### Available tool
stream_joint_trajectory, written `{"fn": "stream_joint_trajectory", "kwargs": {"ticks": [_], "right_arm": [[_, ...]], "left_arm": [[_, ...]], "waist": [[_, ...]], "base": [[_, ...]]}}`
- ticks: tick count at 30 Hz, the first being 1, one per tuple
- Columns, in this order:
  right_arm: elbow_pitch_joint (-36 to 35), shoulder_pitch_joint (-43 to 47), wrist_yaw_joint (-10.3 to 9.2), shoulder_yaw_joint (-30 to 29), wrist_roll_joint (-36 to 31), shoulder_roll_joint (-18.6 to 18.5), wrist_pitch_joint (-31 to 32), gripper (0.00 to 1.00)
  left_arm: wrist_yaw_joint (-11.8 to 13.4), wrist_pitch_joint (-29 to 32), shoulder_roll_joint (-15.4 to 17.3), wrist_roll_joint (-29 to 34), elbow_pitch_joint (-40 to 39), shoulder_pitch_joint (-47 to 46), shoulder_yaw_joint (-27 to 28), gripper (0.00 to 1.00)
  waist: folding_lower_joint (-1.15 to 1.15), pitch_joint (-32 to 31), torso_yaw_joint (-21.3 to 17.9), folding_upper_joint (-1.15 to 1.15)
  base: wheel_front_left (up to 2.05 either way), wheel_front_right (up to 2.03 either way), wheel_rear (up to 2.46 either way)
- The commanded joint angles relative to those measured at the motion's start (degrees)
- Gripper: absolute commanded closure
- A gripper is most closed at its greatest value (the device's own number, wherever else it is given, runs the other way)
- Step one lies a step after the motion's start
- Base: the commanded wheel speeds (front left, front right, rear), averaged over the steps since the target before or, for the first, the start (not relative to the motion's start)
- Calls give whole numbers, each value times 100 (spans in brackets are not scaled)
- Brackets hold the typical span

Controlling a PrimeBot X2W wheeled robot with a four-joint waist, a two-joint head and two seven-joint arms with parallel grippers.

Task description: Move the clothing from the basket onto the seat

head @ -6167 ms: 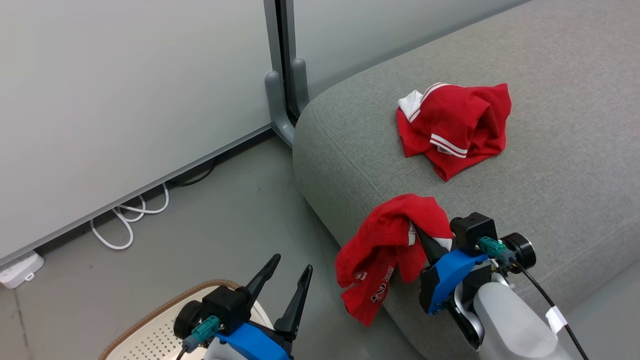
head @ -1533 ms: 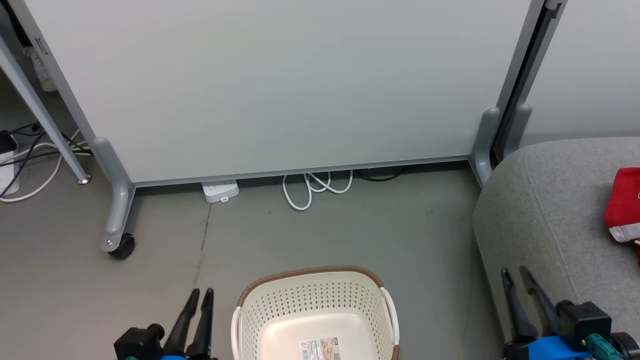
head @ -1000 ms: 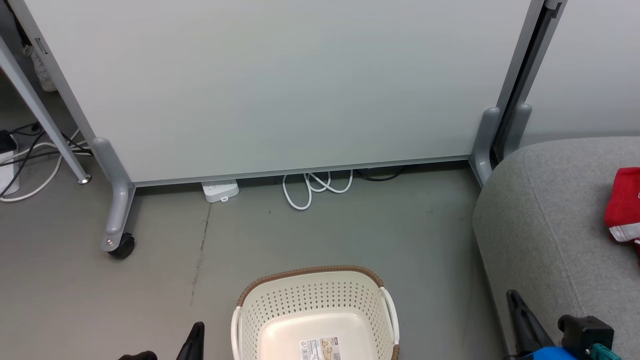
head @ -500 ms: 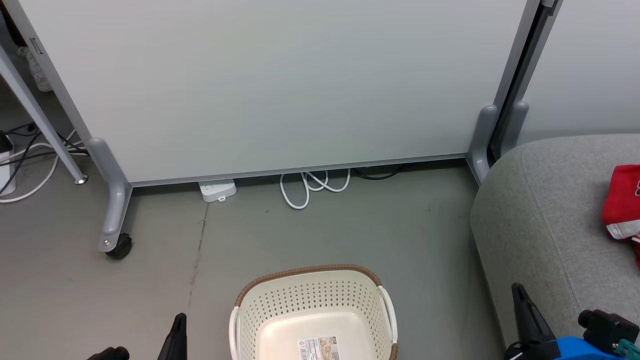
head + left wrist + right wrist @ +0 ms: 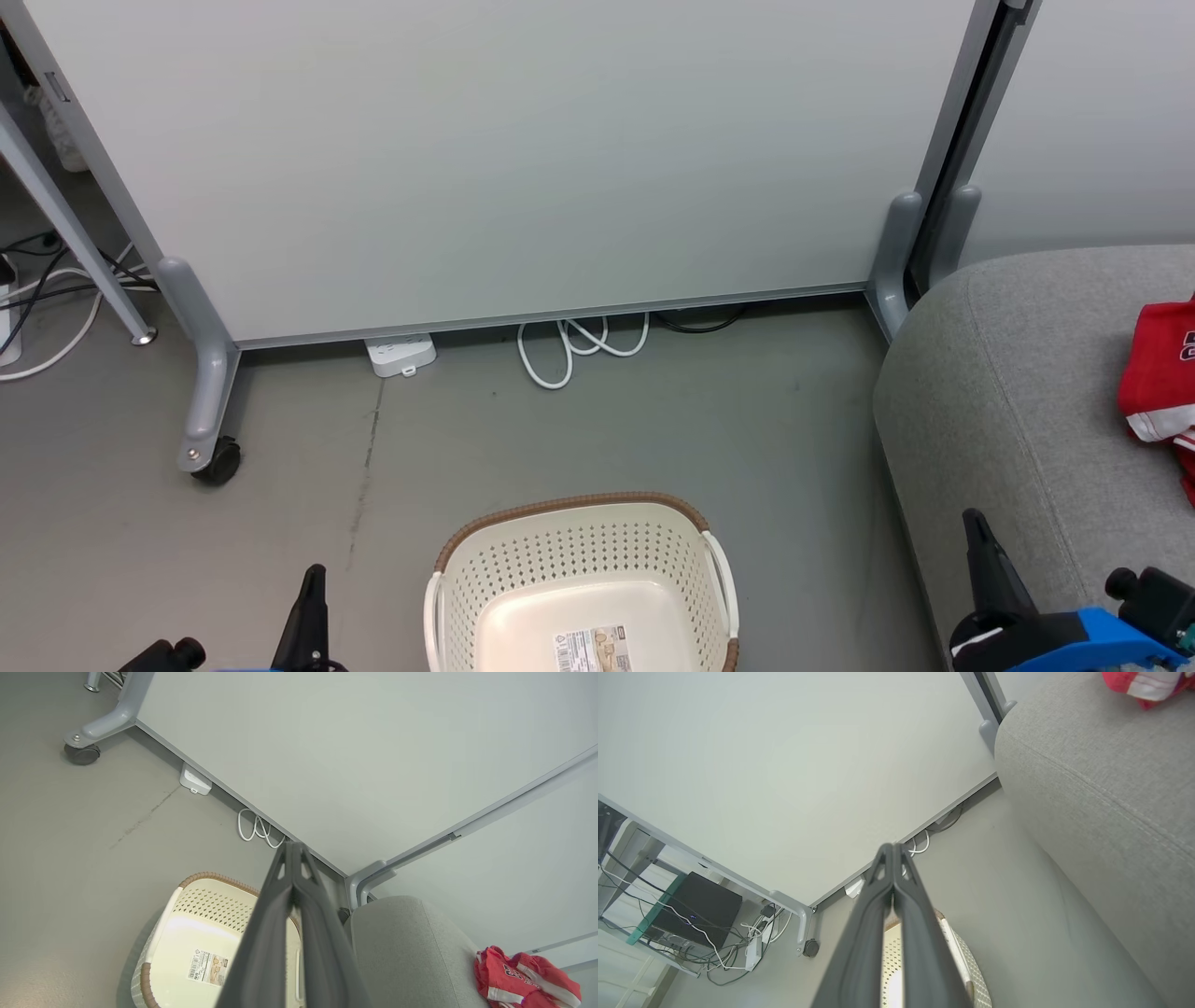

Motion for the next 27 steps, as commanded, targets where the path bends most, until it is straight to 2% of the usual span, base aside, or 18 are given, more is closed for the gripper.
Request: {"fn": "stream_joint_trajectory", "kwargs": {"ticks": [1, 27], "right_arm": [[-56, -162, 0, -19, 187, -15, 14, 100], [54, -419, 0, -78, 2195, -22, 245, 100]], "left_arm": [[-11, 43, 19, -140, -104, -168, 54, 100], [-18, 505, 26, -1752, -408, -278, 372, 100]], "waist": [[0, 1, -3, 0], [0, 33, -89, 0]], "base": [[0, 0, 0], [0, 0, 0]]}}
